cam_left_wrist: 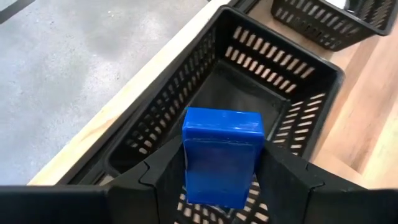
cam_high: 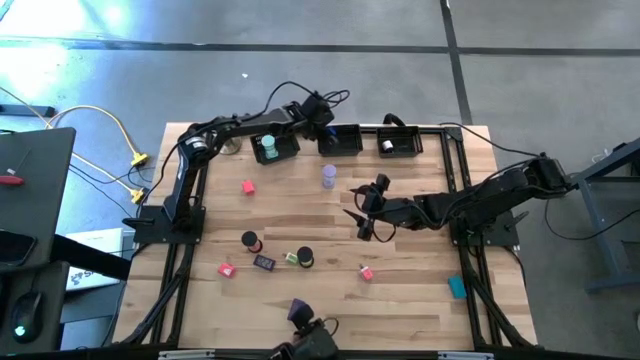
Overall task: Pick & Place Office items
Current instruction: Put the dark blue digital clock into the middle black bin, then put the violet hourglass into the left black bin
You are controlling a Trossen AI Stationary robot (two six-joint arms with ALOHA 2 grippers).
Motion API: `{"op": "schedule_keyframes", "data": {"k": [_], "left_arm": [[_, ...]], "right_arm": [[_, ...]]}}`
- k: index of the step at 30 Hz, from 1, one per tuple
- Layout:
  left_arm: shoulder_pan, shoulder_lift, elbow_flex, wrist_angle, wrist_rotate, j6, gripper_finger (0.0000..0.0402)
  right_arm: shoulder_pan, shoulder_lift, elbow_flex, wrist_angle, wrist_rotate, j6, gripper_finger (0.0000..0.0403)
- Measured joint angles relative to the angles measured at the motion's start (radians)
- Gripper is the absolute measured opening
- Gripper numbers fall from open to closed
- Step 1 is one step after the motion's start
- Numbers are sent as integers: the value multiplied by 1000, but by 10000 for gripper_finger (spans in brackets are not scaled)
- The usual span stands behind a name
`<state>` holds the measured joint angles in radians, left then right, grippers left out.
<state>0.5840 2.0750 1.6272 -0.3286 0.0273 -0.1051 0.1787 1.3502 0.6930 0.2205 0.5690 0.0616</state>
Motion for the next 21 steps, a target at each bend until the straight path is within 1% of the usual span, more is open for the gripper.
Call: {"op": "schedule_keyframes", "data": {"k": [12,21], "left_arm": [[-15,0,0,4,1,1,181],[-12,0,0,15,1,22,181]], "right_arm": [[-2,0,0,1,0,48,265],[-2,0,0,0,0,48,265]]}}
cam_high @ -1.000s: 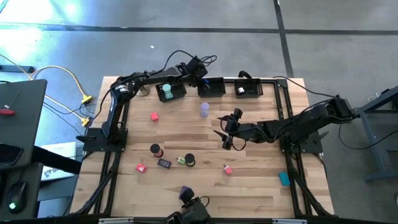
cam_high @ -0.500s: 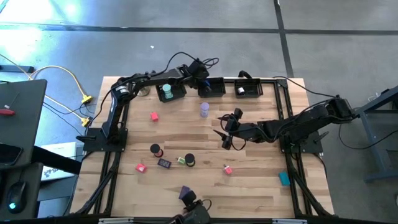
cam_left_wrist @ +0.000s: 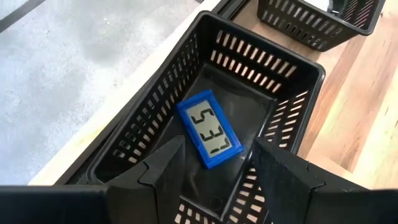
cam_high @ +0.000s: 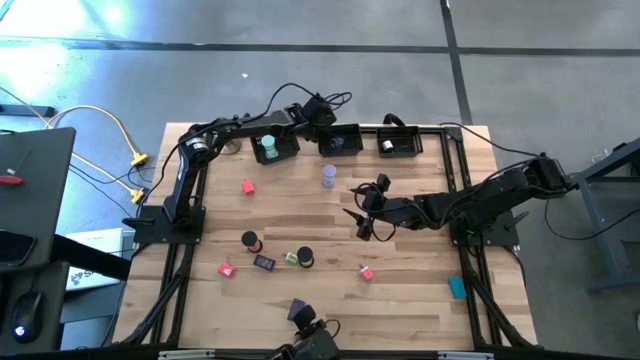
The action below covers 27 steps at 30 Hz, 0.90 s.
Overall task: Pick & Place Office items
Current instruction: Put the violet hourglass into the left black bin
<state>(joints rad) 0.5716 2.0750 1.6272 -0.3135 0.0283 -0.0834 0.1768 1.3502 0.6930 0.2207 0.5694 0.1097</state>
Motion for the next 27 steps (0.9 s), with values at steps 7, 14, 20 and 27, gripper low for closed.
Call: {"op": "schedule_keyframes", "data": {"k": [7,14,20,27], "left_arm": [[0,0,0,0,0,0,181],[0,0,0,0,0,39,181],[0,0,0,0,1,64,181],[0,-17,0,1,7,70,182]], "right_arm": [[0,0,0,0,0,0,265],[0,0,0,0,0,0,265],[0,0,0,0,0,-1,265],[0,0,0,0,1,-8,265]]}}
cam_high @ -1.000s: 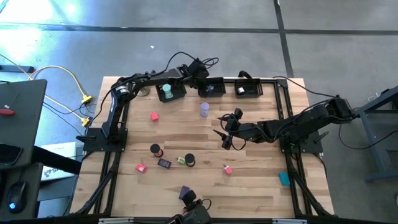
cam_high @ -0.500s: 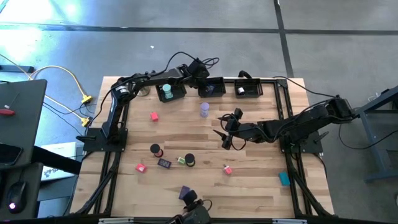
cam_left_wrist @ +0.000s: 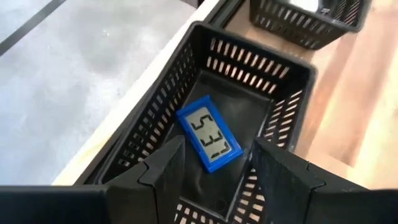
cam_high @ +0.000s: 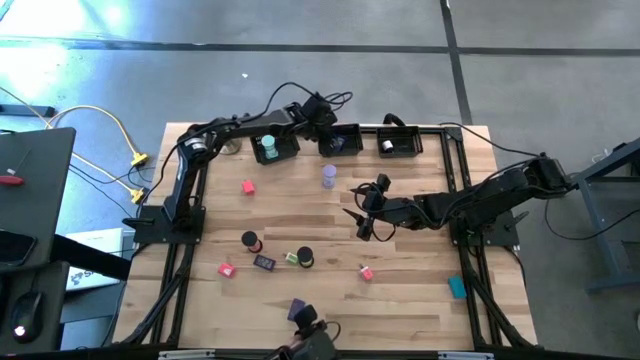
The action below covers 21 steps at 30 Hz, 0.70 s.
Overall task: Pick & Place Office items
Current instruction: Put the violet hourglass into the left black bin
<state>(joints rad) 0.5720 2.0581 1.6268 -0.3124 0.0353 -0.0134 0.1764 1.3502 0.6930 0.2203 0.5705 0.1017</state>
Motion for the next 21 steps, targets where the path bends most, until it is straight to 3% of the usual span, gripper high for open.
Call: {"op": "schedule_keyframes", "data": {"k": [11,16,21], "left_arm": [[-33,-150,0,-101,-4,177,191],[-59,-193,0,-179,-8,173,238],[-96,-197,0,-284,-14,65,281]], "right_arm": [[0,0,0,0,3,-27,265],[0,0,0,-1,3,-33,265],[0,0,0,-1,3,-46,265]]}}
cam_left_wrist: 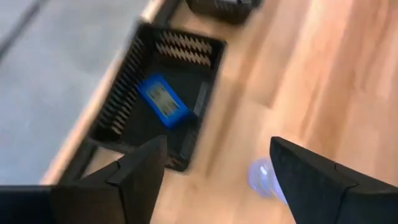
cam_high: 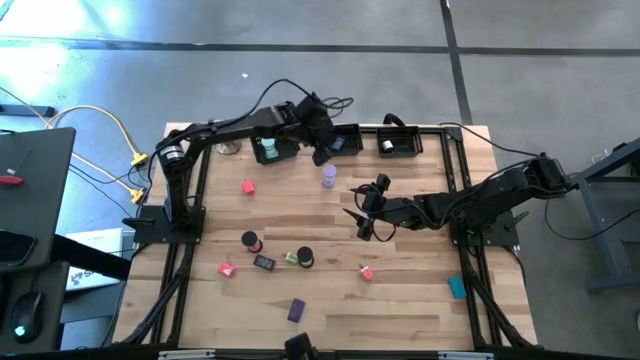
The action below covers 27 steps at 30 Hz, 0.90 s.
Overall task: Pick & Place Office items
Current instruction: Put the violet hourglass into the left black bin
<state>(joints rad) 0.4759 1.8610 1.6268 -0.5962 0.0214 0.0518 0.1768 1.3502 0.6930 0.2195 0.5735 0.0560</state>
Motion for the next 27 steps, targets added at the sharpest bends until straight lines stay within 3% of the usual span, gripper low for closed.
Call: {"op": "schedule_keyframes", "data": {"k": [13,19,27], "left_arm": [[-146,0,0,-89,-3,271,286],[-193,0,0,-91,-76,318,287],[-150,0,0,-99,100,284,287]], "right_arm": [[0,0,0,-37,0,3,265],[0,0,0,-48,-1,4,265],[0,0,0,-52,-1,4,265]]}}
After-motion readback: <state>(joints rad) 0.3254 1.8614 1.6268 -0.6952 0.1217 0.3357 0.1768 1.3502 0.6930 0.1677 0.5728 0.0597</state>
